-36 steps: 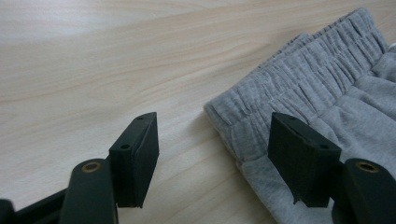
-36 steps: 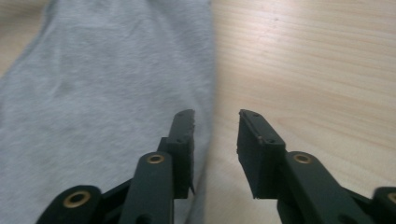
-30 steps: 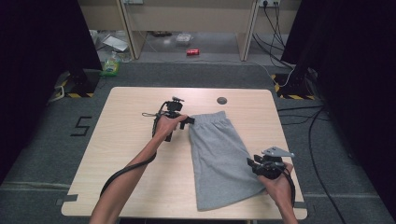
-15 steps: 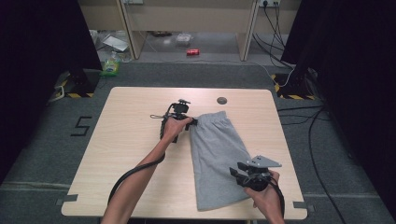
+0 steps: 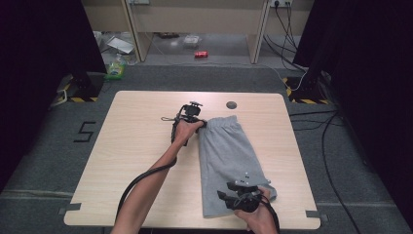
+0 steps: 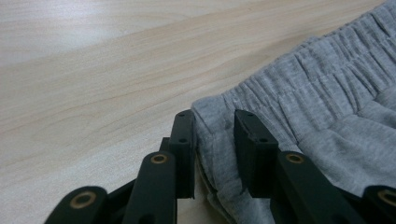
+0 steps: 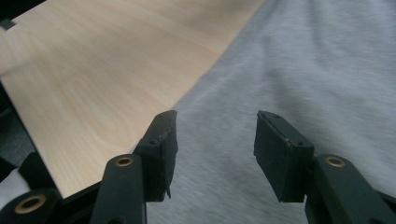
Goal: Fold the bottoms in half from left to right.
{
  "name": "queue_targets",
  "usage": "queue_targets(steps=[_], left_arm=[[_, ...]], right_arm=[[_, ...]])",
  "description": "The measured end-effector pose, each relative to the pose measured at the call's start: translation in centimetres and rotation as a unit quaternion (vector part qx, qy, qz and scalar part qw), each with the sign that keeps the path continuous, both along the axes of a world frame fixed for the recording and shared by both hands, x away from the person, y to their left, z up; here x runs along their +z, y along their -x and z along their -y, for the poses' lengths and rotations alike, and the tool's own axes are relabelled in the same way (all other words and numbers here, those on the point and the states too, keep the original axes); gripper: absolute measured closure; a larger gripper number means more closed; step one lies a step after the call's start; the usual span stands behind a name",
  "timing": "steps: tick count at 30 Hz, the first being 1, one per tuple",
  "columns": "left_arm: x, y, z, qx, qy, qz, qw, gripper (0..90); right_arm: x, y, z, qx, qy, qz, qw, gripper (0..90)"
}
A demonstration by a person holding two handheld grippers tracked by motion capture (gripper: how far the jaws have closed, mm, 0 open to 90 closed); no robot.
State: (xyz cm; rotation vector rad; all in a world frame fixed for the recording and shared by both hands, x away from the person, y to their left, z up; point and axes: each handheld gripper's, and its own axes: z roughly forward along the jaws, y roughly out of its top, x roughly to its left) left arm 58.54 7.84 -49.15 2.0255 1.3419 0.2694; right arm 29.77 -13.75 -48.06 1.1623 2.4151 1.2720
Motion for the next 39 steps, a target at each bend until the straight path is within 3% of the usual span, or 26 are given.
queue_targets(steps=[17,22,28,32,35,39], left_arm=[[0.1,-0.2,0.1,-0.006,-0.007,0.004,0.9999,69.1],[0.1,-0.3,0.1,-0.006,-0.008,0.003,0.9999,69.0],[0.1,-0.2,0.2,-0.007,-0.010,0.005,0.9999,68.9],[0.1,-0.2,0.2,-0.007,-0.010,0.004,0.9999,68.7],[0.1,-0.2,0.2,-0.008,-0.012,0.005,0.9999,68.7],[0.1,-0.2,0.2,-0.008,-0.013,0.005,0.9999,68.7]], right_arm=[[-1.9,1.8,-4.9,0.056,0.017,-0.016,0.9981,47.2],[-2.2,2.0,-5.7,0.053,0.023,-0.020,0.9981,46.0],[-3.0,2.2,-6.3,0.047,0.044,-0.007,0.9979,42.8],[-3.1,2.6,-7.0,0.051,0.078,0.019,0.9954,42.4],[-3.1,3.0,-7.4,0.051,0.111,0.041,0.9916,50.6],[-2.9,2.9,-7.2,0.052,0.118,0.049,0.9905,67.7]])
